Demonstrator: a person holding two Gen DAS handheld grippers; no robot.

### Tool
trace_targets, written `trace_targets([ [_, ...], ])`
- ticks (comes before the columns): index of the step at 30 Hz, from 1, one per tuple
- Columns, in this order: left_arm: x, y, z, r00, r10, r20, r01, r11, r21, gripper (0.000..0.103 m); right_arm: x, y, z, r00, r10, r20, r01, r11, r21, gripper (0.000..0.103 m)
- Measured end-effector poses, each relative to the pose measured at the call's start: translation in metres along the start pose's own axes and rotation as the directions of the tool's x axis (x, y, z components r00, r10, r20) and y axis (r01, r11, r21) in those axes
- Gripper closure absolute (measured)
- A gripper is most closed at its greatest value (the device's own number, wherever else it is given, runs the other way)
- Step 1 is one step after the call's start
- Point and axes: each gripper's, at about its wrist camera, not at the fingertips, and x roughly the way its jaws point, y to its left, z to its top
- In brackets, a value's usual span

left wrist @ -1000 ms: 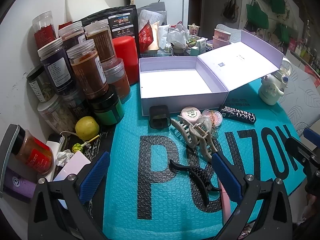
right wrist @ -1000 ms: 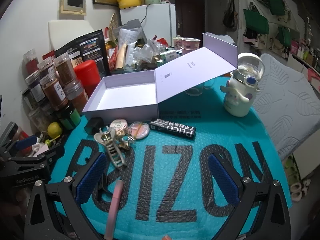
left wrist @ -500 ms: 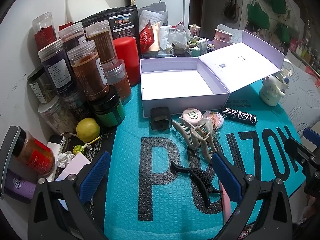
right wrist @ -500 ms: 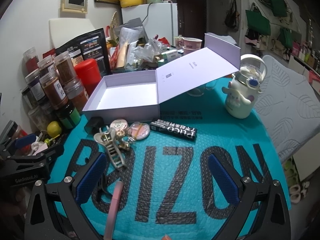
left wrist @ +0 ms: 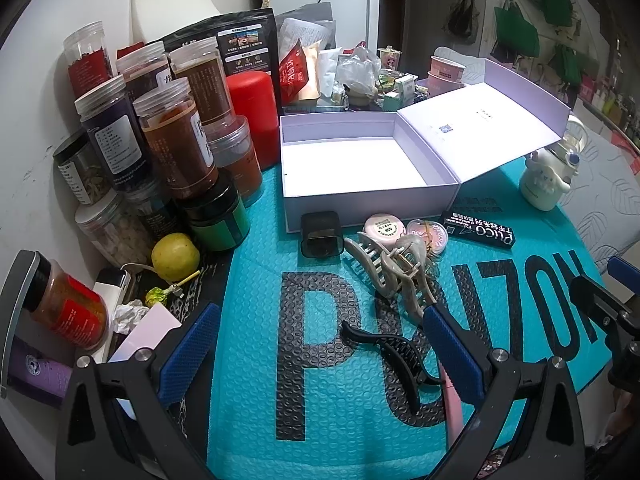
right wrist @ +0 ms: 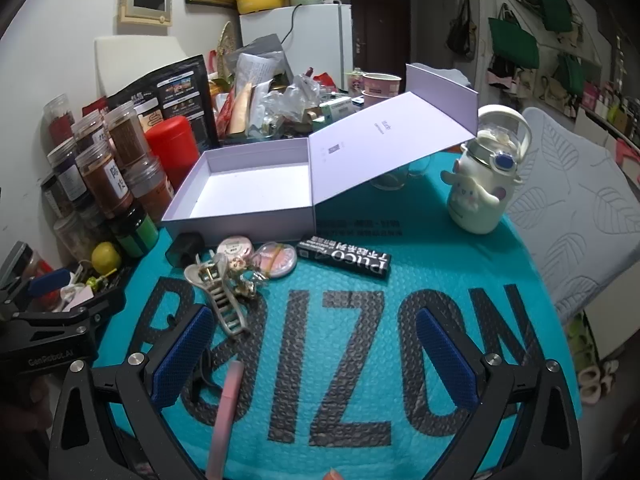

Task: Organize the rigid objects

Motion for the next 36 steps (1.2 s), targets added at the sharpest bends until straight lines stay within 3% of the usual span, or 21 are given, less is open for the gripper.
trace_targets([
  [18, -0.005, 0.002, -0.004, 1.0, 0.002, 0.007, -0.002, 1.0, -0.006, 0.0, -0.001, 0.001, 0.002, 1.0, -0.002, -0.001, 0.002, 1.0, 0.0, 0.0],
  [36, -0.013, -0.002, -0.021, 1.0, -0.018, 0.01, 0.018, 1.0, -0.024, 0.0, -0.018, -0.001, -0.019, 1.0, -0.002, -0.003, 0.002, 1.0, 0.003, 0.0],
])
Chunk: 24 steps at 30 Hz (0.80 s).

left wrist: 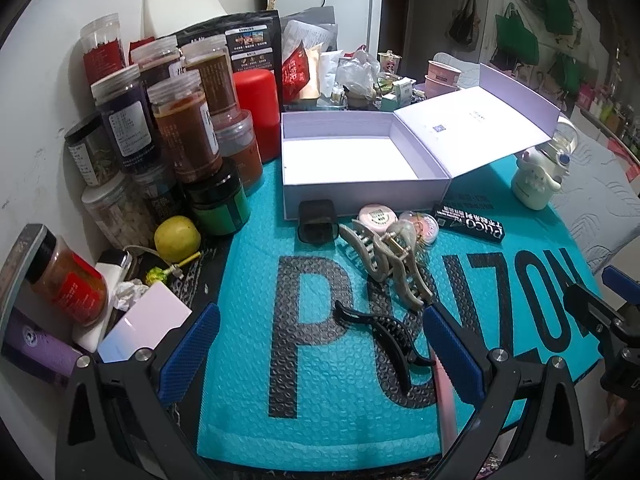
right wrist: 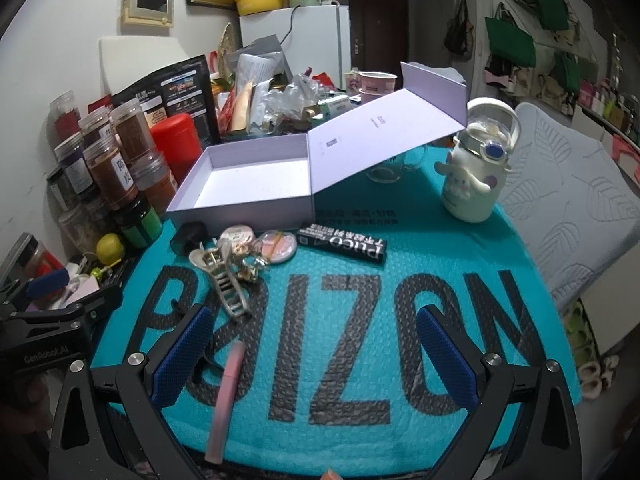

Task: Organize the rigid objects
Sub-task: 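Lower the right gripper onto the pink lip gloss tube while the left gripper grasps the black claw clip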

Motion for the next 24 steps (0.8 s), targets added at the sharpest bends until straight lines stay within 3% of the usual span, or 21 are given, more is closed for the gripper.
trace_targets([
  [24, 0.03, 0.023, -0.057, 0.993, -0.044, -0.113, 0.036, 0.997, -0.072, 0.0, 0.034, 0.033, -0.044, 0.989, 0.093, -0.116, -0.102, 0.992, -0.074, 0.0],
])
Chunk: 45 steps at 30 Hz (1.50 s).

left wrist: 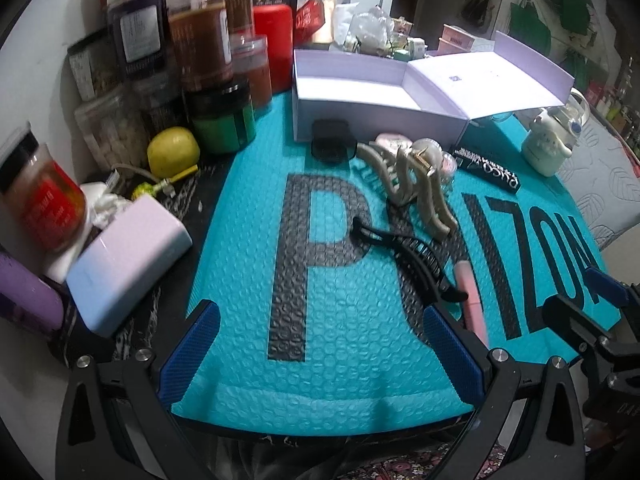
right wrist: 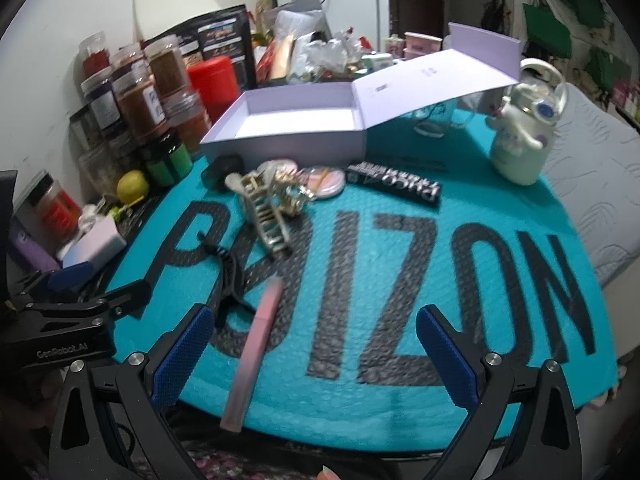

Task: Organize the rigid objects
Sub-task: 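Lower the right gripper onto the pink lip gloss tube while the left gripper grasps the black claw clip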

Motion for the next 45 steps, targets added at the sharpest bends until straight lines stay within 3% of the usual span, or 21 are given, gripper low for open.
trace_targets([
  [5, 0.009, 0.008, -0.004, 0.999, -0.039, -0.012, 0.039, 0.998, -0.039, 0.0, 0.015, 0.004, -0.008, 0.999, 0.034, -0.035, -0.035, 0.999, -0.008, 0.005],
  [15, 0.027, 0.01, -0.002, 0.999, -0.043, -0.027, 0.042, 0.998, -0.039, 0.0, 0.045, 0.013, -0.019, 0.988, 0.103, -0.119, -0.108, 0.993, -0.038, 0.032],
  [22, 0.032, -0.002, 0.004, 0.998, -0.061, -0.034, 0.06, 0.998, -0.02, 0.0, 0.055, 0.018, -0.02, 0.984, 0.1, -0.144, -0.114, 0.989, -0.09, 0.064],
  [27, 0.035, -0.016, 0.011, 0.995, -0.093, -0.036, 0.093, 0.996, 0.004, 0.0, 0.055, 0.009, -0.019, 0.985, 0.102, -0.141, -0.115, 0.99, -0.081, 0.078],
  [37, 0.055, -0.058, 0.017, 0.989, -0.126, -0.075, 0.132, 0.988, 0.077, 0.002, 0.054, -0.024, -0.014, 0.992, 0.041, -0.121, -0.046, 0.998, -0.033, 0.08],
  [39, 0.06, -0.063, 0.018, 0.988, -0.12, -0.096, 0.128, 0.988, 0.089, 0.011, 0.052, -0.028, -0.014, 0.992, 0.044, -0.117, -0.047, 0.999, -0.026, 0.08],
  [43, 0.067, -0.075, 0.019, 0.99, -0.098, -0.105, 0.11, 0.987, 0.115, 0.016, 0.051, -0.033, -0.014, 0.992, 0.052, -0.112, -0.056, 0.998, -0.027, 0.08],
  [45, 0.069, -0.078, 0.02, 0.992, -0.078, -0.095, 0.09, 0.988, 0.129, 0.024, 0.052, -0.034, -0.015, 0.992, 0.062, -0.11, -0.065, 0.998, -0.024, 0.08],
])
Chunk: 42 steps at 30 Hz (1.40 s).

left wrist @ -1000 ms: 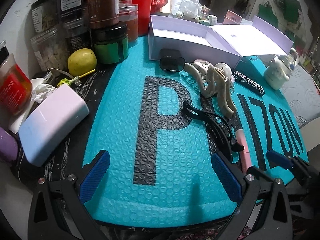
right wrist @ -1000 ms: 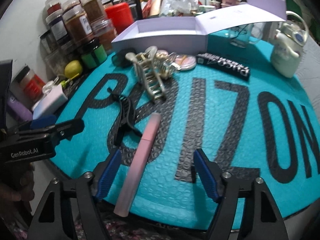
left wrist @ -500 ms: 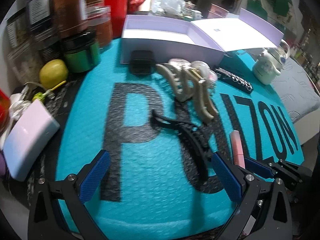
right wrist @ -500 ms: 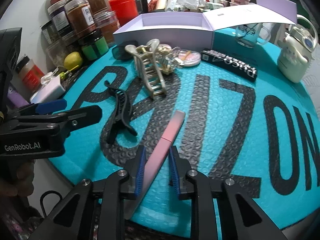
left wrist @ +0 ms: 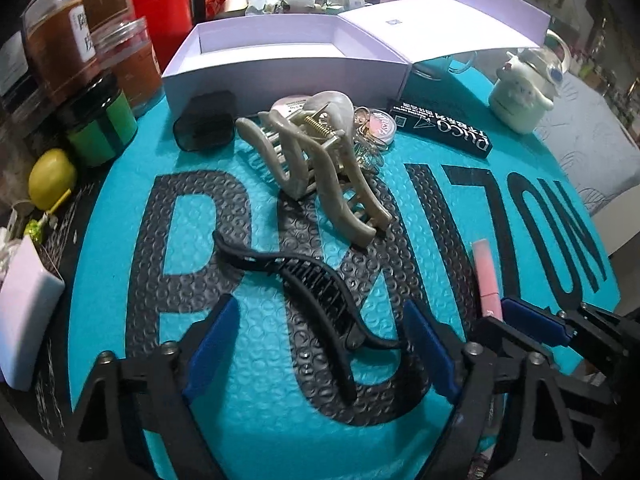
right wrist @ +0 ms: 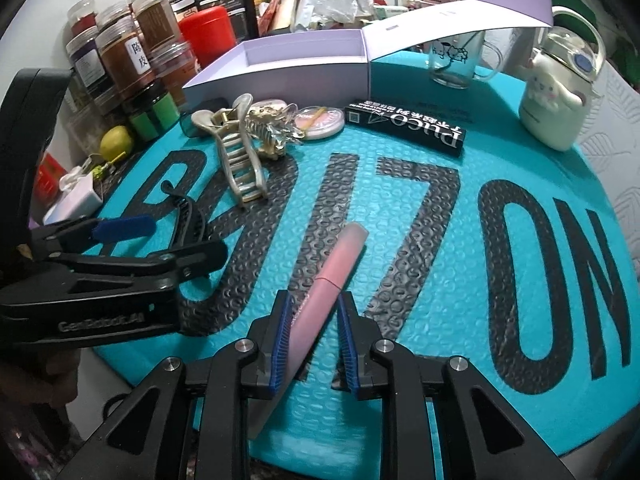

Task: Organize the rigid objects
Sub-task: 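Lower the right gripper onto the pink lip gloss tube while the left gripper grasps the black claw clip, then lift the pink tube with the right gripper while the left gripper carries the black clip toward the lavender box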

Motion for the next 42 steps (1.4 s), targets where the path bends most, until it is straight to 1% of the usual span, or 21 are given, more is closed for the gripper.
trace_targets([
  [1, 0.001, -0.001, 0.001, 1.0, 0.011, 0.007, -0.011, 1.0, 0.002, 0.027, 0.0, 0.0, 0.0, 1.0, 0.002, 0.001, -0.002, 1.0, 0.0, 0.08],
  [3, 0.002, -0.001, 0.002, 0.999, 0.04, 0.028, -0.041, 0.999, 0.018, 0.042, 0.0, -0.001, -0.001, 1.0, 0.01, 0.003, -0.01, 1.0, 0.002, 0.08],
  [4, 0.002, -0.001, 0.003, 0.998, 0.049, 0.036, -0.05, 0.998, 0.027, 0.047, 0.001, -0.002, -0.001, 1.0, 0.015, 0.004, -0.015, 1.0, 0.003, 0.08],
  [6, 0.001, 0.001, 0.004, 0.997, 0.052, 0.052, -0.054, 0.998, 0.038, 0.063, 0.001, -0.002, -0.002, 1.0, 0.02, 0.006, -0.02, 1.0, 0.005, 0.08],
  [8, 0.001, 0.003, 0.005, 0.997, 0.054, 0.062, -0.058, 0.997, 0.049, 0.071, 0.002, -0.003, -0.002, 1.0, 0.023, 0.009, -0.023, 1.0, 0.004, 0.079],
  [10, 0.0, 0.005, 0.004, 0.997, 0.047, 0.058, -0.05, 0.997, 0.057, 0.074, 0.002, -0.001, -0.002, 1.0, 0.02, 0.011, -0.02, 1.0, -0.002, 0.078],
  [12, -0.002, 0.006, 0.004, 0.998, 0.034, 0.046, -0.037, 0.997, 0.064, 0.08, 0.003, 0.001, -0.001, 1.0, 0.014, 0.014, -0.014, 1.0, -0.011, 0.077],
  [15, -0.006, 0.01, -0.001, 0.999, 0.009, 0.033, -0.011, 0.998, 0.061, 0.082, 0.004, 0.006, -0.001, 1.0, -0.001, 0.021, 0.002, 0.999, -0.034, 0.076],
  [18, -0.012, 0.016, -0.009, 0.999, -0.008, 0.031, 0.006, 0.999, 0.054, 0.083, 0.005, 0.01, -0.003, 0.999, -0.023, 0.043, 0.025, 0.998, -0.058, 0.076],
  [21, -0.016, 0.017, -0.014, 0.999, -0.006, 0.035, 0.004, 0.998, 0.059, 0.083, 0.005, 0.011, -0.004, 0.998, -0.028, 0.061, 0.032, 0.998, -0.059, 0.079],
  [23, -0.019, 0.019, -0.016, 0.999, -0.024, 0.039, 0.022, 0.998, 0.052, 0.083, 0.004, 0.007, -0.004, 0.998, -0.012, 0.06, 0.014, 0.999, -0.035, 0.082],
  [25, -0.022, 0.021, -0.017, 0.998, -0.048, 0.042, 0.047, 0.998, 0.036, 0.083, 0.002, 0.006, -0.003, 0.998, -0.009, 0.064, 0.01, 1.0, -0.026, 0.088],
  [26, -0.024, 0.021, -0.017, 0.998, -0.05, 0.046, 0.049, 0.998, 0.032, 0.083, 0.001, 0.007, -0.004, 0.998, -0.014, 0.066, 0.015, 1.0, -0.027, 0.089],
  [29, -0.029, 0.02, -0.017, 0.997, -0.037, 0.068, 0.035, 0.999, 0.037, 0.083, -0.003, 0.007, -0.005, 0.997, -0.019, 0.076, 0.021, 0.999, -0.028, 0.09],
  [35, -0.041, 0.018, -0.018, 0.994, -0.06, 0.096, 0.056, 0.998, 0.043, 0.083, -0.014, 0.006, -0.003, 0.995, -0.006, 0.102, 0.007, 1.0, -0.013, 0.09],
  [42, -0.049, 0.015, -0.019, 0.993, -0.059, 0.102, 0.054, 0.997, 0.058, 0.083, -0.024, 0.013, -0.001, 0.993, -0.004, 0.12, 0.008, 1.0, -0.026, 0.09],
])
